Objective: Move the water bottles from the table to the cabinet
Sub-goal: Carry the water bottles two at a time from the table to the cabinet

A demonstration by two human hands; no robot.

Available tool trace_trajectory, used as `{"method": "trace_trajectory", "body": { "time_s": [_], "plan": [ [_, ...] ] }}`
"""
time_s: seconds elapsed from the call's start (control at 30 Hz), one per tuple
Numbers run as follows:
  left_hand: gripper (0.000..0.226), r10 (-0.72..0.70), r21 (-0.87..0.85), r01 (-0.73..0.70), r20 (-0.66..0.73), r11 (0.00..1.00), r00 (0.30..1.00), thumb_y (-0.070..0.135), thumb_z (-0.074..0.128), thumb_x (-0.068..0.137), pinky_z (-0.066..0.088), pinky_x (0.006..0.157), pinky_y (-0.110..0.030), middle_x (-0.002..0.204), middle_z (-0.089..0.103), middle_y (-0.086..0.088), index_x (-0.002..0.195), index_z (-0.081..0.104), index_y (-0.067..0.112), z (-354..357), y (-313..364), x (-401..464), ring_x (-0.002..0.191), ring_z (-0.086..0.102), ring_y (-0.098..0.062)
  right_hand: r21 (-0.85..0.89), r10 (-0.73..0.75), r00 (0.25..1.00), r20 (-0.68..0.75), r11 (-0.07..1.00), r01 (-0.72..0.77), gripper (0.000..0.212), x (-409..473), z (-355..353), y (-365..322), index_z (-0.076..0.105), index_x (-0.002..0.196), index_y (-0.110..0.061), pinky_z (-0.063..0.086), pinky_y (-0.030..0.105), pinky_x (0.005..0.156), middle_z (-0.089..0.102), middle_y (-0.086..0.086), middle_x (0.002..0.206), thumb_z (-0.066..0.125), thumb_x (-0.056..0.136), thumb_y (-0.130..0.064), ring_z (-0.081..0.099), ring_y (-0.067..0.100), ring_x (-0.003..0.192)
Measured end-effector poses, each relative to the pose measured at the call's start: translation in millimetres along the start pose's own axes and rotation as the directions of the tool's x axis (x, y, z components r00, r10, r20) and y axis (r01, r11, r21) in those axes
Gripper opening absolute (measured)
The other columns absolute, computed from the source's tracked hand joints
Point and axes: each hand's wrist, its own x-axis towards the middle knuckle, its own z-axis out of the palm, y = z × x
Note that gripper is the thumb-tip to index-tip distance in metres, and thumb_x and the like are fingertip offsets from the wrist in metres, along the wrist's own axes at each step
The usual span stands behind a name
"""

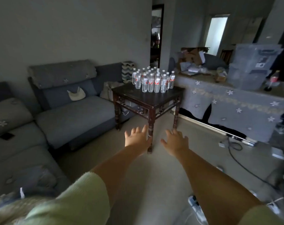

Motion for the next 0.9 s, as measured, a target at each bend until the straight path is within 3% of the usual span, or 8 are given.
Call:
{"method": "trace_trajectory", "body": {
  "time_s": [0.4, 0.6, 0.9],
  "plan": [
    [0.063, -0.068, -0.001, 0.068, 0.030, 0.998, 0.997, 0.049, 0.035, 0.098, 0.018, 0.116, -0.054, 0.154, 0.030, -0.009, 0.152, 0.016, 0.022, 24, -70, 179, 0.143, 0.025, -0.029, -0.054, -0.049, 0.996, 0.079, 0.997, 0.054, 0.058, 183, 37, -40, 0.028, 0.149, -0.023, 0.030, 0.047, 0.109, 0.037, 0.008, 0.148, 0.038, 0.099, -0.049, 0.034, 0.027, 0.138],
    [0.064, -0.075, -0.032, 0.077, 0.061, 0.997, 0.995, 0.047, 0.037, 0.098, 0.017, 0.117, -0.054, 0.155, 0.028, -0.007, 0.152, 0.014, 0.024, 11, -126, 302, 0.144, 0.023, -0.028, 0.006, 0.030, 0.996, 0.081, 1.000, -0.030, 0.053, 307, 38, -75, 0.034, 0.144, -0.024, 0.035, 0.048, 0.108, 0.042, 0.009, 0.145, 0.041, 0.097, -0.047, 0.038, 0.029, 0.135],
    [0.061, -0.081, -0.029, 0.083, 0.079, 0.996, 0.994, 0.047, 0.032, 0.099, 0.019, 0.115, -0.054, 0.156, 0.027, -0.007, 0.153, 0.013, 0.024, 6, -181, 437, 0.143, 0.024, -0.028, -0.039, 0.032, 0.997, 0.073, 0.999, -0.030, 0.058, 438, 47, -113, 0.023, 0.151, -0.024, 0.034, 0.048, 0.108, 0.034, 0.009, 0.151, 0.036, 0.099, -0.049, 0.034, 0.030, 0.138]
  ]
}}
